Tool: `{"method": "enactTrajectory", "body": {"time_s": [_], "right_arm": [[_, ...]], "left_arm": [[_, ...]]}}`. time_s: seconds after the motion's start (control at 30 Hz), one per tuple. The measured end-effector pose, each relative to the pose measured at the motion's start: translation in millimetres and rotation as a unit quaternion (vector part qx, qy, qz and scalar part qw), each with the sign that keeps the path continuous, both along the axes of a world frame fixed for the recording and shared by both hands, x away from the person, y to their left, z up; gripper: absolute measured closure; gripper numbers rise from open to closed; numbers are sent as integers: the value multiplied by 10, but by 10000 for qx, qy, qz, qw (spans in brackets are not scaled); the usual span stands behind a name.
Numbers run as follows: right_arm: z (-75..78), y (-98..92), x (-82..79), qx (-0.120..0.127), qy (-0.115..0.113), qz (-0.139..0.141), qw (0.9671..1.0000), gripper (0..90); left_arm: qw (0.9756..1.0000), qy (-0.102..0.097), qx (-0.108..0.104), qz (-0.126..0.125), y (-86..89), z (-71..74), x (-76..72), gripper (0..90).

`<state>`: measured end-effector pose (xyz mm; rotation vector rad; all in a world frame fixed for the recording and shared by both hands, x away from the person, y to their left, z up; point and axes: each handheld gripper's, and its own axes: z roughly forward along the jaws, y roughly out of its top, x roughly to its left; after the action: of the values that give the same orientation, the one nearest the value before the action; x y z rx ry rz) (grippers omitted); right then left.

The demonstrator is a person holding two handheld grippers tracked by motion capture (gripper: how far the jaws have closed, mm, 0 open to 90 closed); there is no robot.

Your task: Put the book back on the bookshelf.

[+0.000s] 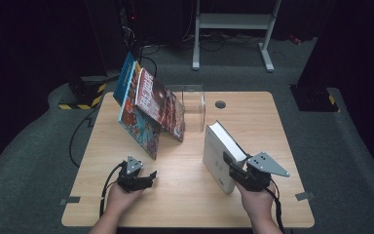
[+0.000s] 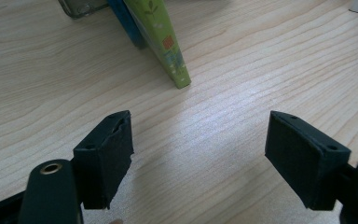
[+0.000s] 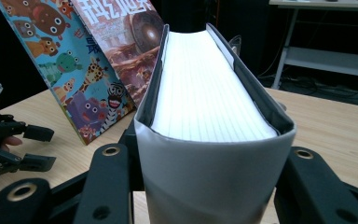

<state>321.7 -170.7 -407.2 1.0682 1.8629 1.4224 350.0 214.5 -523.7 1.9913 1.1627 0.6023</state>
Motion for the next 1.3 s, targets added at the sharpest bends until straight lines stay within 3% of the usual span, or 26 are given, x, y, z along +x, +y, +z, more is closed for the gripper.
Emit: {"method": "enactTrajectory", "body": {"time_s": [0.37,0.57,1.3], "right_arm": [[74,60,91,-99,9,-121,9999,544],[106,98,140,-35,-21,-140,9999,545],[316,513,502,62,-113,-138,9998,545]], "left_arm": [[10000,2,-34,-6,4,-1,7,236],[10000,25,-62,2,5,-2,10,238],[9999,73,-127,-73,18,0,10,213]]}}
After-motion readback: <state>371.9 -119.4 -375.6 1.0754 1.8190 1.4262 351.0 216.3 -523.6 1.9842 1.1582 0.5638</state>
